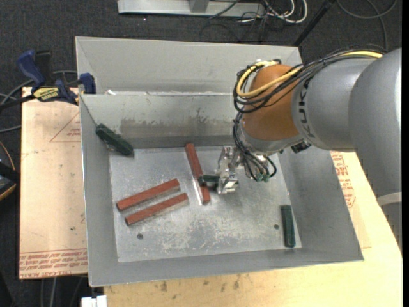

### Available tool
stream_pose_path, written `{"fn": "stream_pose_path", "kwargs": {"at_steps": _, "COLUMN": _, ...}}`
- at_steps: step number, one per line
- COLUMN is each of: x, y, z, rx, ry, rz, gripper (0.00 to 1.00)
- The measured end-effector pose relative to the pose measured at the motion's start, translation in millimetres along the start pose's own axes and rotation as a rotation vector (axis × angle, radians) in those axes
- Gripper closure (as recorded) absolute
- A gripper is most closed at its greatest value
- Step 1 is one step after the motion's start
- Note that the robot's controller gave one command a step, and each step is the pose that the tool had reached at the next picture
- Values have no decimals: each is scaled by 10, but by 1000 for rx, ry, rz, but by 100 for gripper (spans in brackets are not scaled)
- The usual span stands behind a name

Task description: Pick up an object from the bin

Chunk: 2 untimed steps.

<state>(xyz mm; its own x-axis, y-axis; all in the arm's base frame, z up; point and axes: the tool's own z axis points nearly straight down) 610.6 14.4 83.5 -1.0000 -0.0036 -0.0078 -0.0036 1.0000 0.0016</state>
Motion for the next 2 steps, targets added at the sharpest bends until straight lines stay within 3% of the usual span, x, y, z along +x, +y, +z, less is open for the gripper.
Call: {"fn": "stream_pose_path", "kwargs": {"at_steps": 2, "x": 25, "y": 1, "z": -110, "rx": 0, "ry": 10, "rz": 3, "gripper": 100}}
